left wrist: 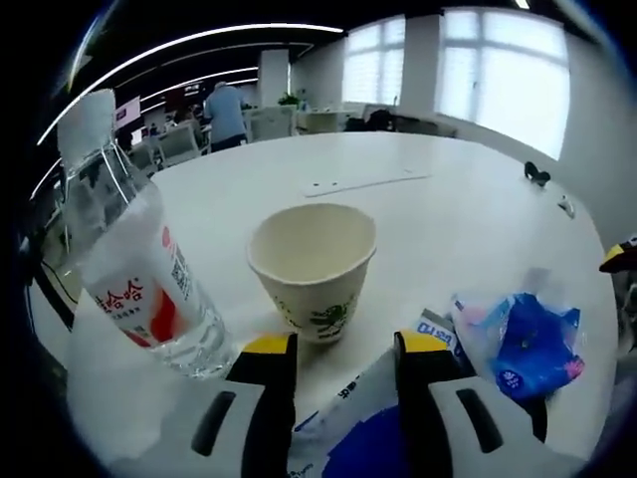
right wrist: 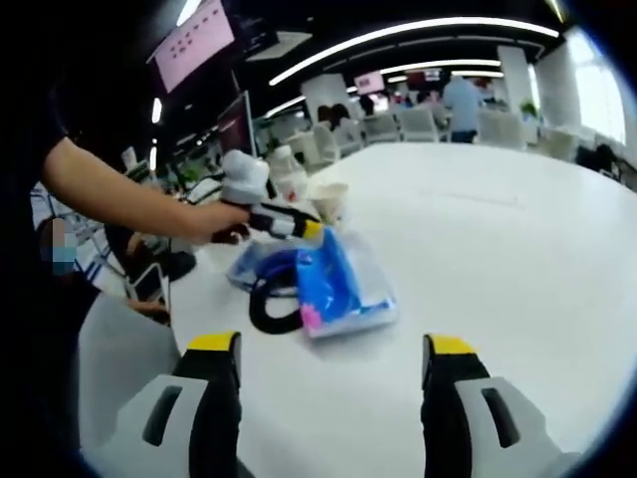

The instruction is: Arrange the tabletop items into an orderly group along one side of the table until the central work area is clear of visible clutter.

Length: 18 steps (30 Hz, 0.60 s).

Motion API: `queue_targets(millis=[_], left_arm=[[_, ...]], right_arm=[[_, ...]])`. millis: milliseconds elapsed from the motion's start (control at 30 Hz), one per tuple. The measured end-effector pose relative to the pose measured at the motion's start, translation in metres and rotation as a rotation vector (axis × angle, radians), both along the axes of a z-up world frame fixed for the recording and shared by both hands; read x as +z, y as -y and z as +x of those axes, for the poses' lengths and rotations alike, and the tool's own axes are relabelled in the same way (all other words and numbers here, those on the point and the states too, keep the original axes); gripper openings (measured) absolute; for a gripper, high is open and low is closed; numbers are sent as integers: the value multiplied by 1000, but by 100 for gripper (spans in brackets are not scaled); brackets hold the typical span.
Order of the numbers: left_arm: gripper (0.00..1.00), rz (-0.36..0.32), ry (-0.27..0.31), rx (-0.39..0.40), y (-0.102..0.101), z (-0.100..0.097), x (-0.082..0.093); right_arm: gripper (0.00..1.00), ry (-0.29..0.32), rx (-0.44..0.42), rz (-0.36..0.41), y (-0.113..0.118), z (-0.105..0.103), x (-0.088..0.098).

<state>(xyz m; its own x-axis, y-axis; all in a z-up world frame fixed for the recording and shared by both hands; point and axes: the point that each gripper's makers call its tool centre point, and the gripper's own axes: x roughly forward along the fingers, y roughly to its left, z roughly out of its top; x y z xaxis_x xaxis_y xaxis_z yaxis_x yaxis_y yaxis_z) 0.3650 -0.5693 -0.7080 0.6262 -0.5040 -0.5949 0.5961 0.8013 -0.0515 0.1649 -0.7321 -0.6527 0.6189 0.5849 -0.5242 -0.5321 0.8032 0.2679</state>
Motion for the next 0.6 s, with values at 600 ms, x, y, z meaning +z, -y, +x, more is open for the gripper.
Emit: queue_targets(millis=[600], left_arm=[[31, -70, -1, -126, 19, -27, 18]], right_arm=[[48, -20, -17, -66, -4, 8, -9]])
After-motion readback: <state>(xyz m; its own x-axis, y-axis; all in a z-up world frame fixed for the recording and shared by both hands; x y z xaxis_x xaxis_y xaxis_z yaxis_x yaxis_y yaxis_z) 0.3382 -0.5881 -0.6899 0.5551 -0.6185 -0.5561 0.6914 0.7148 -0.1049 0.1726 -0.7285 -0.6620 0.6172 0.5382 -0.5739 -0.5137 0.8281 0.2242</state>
